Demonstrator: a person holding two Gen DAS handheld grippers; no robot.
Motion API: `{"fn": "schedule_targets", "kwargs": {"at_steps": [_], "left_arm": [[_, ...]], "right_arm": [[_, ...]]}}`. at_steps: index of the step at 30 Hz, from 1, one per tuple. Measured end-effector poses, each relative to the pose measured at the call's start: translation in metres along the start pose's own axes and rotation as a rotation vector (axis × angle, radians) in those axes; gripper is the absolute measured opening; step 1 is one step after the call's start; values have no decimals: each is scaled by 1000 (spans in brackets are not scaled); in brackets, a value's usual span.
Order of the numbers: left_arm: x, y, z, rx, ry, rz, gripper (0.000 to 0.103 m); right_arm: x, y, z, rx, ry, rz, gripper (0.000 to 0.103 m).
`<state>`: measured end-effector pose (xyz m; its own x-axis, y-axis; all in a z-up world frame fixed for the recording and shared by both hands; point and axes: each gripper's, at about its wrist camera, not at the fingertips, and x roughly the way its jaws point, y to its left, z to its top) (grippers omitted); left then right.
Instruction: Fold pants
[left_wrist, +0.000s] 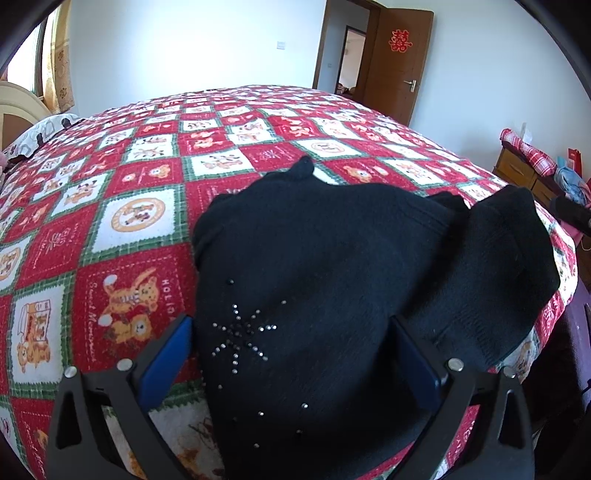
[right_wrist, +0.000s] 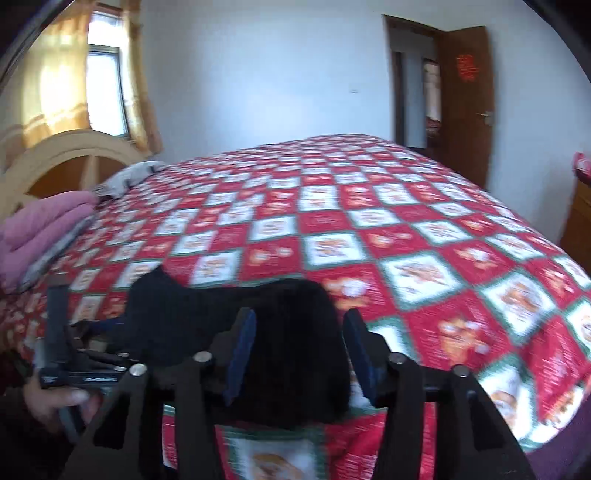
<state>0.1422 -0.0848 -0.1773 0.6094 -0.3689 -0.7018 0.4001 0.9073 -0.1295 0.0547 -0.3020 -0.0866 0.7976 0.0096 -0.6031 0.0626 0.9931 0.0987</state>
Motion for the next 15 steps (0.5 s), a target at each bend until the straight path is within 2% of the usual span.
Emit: {"fn": "schedule_targets", "kwargs": {"at_steps": [2, 5, 6, 8, 10, 13, 15], "left_arm": [[-1, 1, 0, -7, -3, -2, 103], [-6, 6, 4, -23, -9, -11, 103], [-9, 8, 6, -23, -18, -20, 103], [-19, 6, 17, 3, -60, -8, 103], [-23, 0, 31, 52, -77, -23, 103], [-19, -11, 56, 131, -83, -22, 103], [-10, -13, 66, 156, -55, -26, 101]], "right_arm": [[19, 20, -2, -64, 36, 56, 54], [57, 23, -19, -95, 233, 43, 52], [60, 20, -26, -99, 256, 33, 46], [51, 14, -35, -133, 253, -6, 39], [38, 4, -34, -108, 257, 17, 31], [25, -7, -28, -86, 269, 41, 31], [17, -19, -11, -22, 216, 58, 32]]}}
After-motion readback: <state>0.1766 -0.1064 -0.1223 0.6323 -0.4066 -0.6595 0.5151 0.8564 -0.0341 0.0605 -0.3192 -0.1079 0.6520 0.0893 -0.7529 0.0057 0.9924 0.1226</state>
